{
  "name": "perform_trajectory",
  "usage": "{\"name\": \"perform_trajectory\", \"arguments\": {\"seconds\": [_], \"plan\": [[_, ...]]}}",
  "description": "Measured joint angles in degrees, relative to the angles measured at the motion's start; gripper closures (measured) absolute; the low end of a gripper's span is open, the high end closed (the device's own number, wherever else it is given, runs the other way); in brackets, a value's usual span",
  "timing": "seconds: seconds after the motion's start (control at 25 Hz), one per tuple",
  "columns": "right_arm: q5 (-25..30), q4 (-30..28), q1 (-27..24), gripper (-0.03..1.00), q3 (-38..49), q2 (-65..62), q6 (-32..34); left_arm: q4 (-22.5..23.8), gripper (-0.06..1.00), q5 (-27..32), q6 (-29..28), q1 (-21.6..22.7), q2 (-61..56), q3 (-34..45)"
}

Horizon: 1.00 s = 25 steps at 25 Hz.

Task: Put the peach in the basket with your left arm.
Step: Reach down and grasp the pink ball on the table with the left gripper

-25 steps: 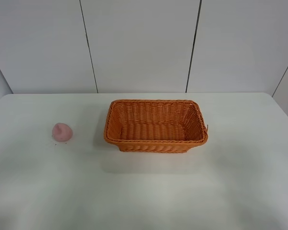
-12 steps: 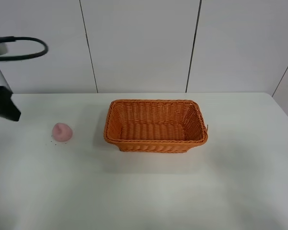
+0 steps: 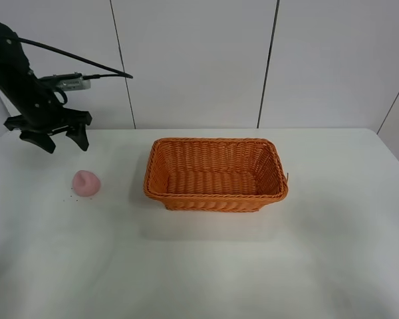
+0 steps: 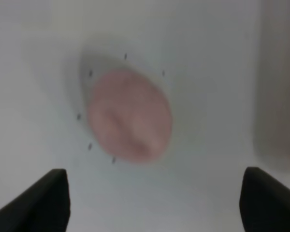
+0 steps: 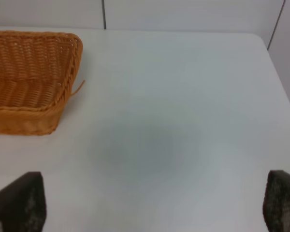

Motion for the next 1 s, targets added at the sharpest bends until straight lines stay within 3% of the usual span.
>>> {"name": "perform_trajectory", "arguments": {"seconds": [0.4, 0.76, 0.84, 0.92, 1.0], "plan": [[0.0, 0.0, 0.0, 0.27, 0.0, 0.0, 0.0, -0.02, 0.2, -1.84, 0.02, 0.0, 12.95, -3.11], [0.0, 0.0, 0.0, 0.27, 0.0, 0.0, 0.0, -0.02, 0.23, -3.35, 0.28, 0.0, 15.81, -3.06], [0.0, 0.0, 0.0, 0.27, 0.0, 0.0, 0.0, -0.02, 0.38, -3.1, 0.28, 0.0, 15.81, -3.06], [0.0, 0.0, 0.0, 0.27, 0.0, 0.0, 0.0, 0.39, 0.66, -2.48, 0.28, 0.0, 15.64, -3.12], [0.0, 0.0, 0.0, 0.27, 0.0, 0.0, 0.0, 1.64, 0.81, -1.93, 0.04, 0.0, 14.37, -3.36]]}}
